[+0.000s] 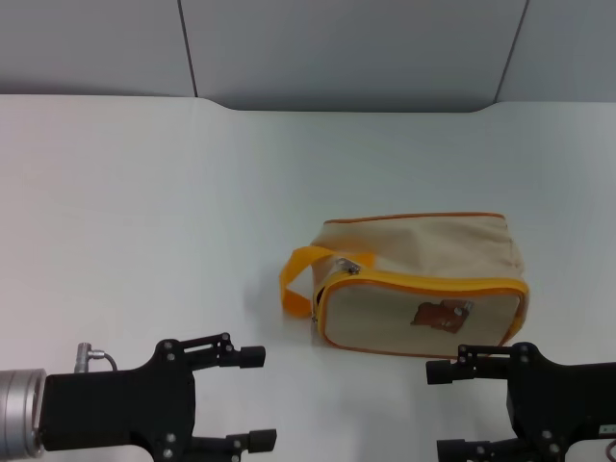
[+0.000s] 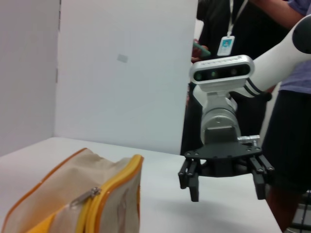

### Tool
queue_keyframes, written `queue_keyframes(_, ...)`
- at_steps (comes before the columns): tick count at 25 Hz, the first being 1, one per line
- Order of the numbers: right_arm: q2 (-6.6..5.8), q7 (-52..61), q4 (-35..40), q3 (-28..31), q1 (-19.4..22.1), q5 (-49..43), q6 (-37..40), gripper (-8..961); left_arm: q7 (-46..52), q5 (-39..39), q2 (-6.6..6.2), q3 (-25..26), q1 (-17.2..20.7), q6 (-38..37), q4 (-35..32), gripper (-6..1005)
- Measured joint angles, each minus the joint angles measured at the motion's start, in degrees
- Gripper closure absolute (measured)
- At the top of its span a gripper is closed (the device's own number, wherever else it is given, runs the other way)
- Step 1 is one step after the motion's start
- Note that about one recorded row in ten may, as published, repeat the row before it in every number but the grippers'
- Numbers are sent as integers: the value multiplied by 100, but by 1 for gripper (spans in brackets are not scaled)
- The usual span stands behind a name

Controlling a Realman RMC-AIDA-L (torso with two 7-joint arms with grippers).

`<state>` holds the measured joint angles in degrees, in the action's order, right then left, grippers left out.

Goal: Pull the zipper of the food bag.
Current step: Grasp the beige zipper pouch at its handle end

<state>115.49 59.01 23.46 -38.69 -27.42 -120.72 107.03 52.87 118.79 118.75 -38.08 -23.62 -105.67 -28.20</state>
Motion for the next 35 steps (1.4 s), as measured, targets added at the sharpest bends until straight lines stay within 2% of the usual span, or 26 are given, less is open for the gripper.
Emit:
queue_keyframes(7,42,-42,0,68,0,5,-1,164,-213,-119,8,8,23,175,158,185)
queue_keyframes(11,45,-46,0,382,16,5,43,165,-467,-249,15,55,38,505,428,186)
queue_keyframes(14,38,-53,0,639,68,6,79,166,-921,-594,28,64,32,1152,986,187)
queue_keyframes(16,23,-55,0,868,101,5,85,167,-1730,-1074,45,65,-33,1789,1719,187)
queue_keyframes(17,18,-57,0,892,106,5,93,168,-2426,-1607,50,87,-128,2210,2339,188)
queue_keyframes(18,18,-57,0,892,106,5,93,168,-2426,-1607,50,87,-128,2210,2339,188)
queue_keyframes(19,12,-61,6,895,109,5,122,169,-2923,-1964,51,151,-241,2484,2801,188)
queue_keyframes(21,12,-61,11,895,109,5,138,170,-3094,-2054,52,213,-304,2571,2989,192)
queue_keyframes(24,10,-63,18,897,110,5,149,172,-3427,-2090,51,637,-520,2853,3541,198)
queue_keyframes(32,25,-66,18,899,145,5,155,178,-3942,-2062,51,976,-803,3112,4173,215)
queue_keyframes(34,34,-74,21,899,148,5,160,179,-4203,-2062,51,1302,-865,3362,4395,219)
queue_keyframes(35,34,-74,21,899,148,5,160,180,-4203,-2062,51,1302,-865,3362,4395,221)
